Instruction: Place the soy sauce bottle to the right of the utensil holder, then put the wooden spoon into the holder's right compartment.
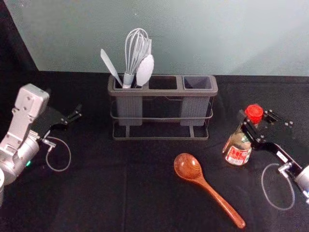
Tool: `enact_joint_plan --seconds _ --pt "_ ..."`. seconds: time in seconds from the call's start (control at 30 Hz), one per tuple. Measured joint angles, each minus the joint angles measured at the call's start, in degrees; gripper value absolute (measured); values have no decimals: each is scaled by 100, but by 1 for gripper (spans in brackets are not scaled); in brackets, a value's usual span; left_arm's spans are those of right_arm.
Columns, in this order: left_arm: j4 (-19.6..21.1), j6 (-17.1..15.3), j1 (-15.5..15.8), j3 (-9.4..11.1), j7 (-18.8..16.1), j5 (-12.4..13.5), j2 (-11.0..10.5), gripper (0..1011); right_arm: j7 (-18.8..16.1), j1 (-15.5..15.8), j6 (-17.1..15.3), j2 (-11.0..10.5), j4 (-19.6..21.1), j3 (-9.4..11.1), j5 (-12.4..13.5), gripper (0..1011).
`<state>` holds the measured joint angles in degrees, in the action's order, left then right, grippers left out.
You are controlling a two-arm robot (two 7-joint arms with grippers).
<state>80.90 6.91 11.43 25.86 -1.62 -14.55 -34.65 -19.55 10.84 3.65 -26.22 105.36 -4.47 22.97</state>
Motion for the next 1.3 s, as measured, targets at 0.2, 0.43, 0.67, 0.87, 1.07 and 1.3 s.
enact_joint_plan --seconds 0.2,0.43,0.67,0.87,1.07,1.3 --pt "0 0 0 0 0 0 0 1011 -68 -329 19 14 -351 -61 2 383" --pt "0 0 0 0 0 0 0 1011 -79 -622 22 57 -651 -167 -33 382" --pt "0 0 0 0 0 0 0 1011 -68 -854 43 146 -915 -234 -86 383" --pt "0 0 0 0 0 0 0 1011 -53 -990 67 204 -1061 -253 -86 382" --pt "0 0 0 0 0 0 0 1011 -76 -1182 86 248 -1246 -291 -80 383" --pt "0 0 0 0 0 0 0 1011 -189 -1458 135 284 -1549 -369 -65 383"
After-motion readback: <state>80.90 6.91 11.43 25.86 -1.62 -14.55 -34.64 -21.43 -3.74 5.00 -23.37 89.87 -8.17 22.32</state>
